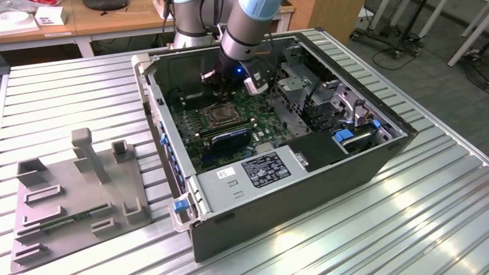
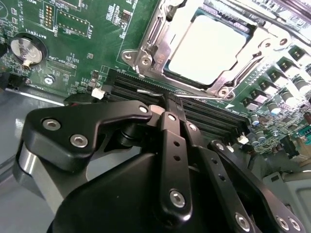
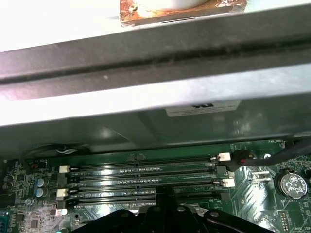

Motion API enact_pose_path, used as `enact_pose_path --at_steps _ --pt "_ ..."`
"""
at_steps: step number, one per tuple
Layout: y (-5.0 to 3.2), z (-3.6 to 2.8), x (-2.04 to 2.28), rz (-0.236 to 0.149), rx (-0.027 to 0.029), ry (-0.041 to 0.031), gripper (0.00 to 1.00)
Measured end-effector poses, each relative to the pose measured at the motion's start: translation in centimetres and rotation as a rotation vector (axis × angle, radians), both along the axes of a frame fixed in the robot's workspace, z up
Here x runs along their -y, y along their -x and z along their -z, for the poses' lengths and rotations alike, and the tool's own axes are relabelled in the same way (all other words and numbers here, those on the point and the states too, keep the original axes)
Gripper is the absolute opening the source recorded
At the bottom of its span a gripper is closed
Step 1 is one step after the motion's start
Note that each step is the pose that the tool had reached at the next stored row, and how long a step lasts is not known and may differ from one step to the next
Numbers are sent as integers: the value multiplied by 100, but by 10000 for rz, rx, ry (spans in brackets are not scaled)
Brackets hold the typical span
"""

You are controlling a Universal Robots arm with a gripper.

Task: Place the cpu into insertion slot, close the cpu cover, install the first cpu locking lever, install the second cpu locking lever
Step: 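Install the first cpu locking lever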

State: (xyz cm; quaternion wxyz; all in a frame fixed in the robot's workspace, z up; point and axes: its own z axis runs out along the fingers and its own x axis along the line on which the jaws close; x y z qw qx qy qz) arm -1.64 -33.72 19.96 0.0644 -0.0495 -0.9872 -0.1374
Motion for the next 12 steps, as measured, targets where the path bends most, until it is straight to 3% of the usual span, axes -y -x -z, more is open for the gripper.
enact_pose_path --at_steps 12 --pt "30 0 -12 0 10 7 11"
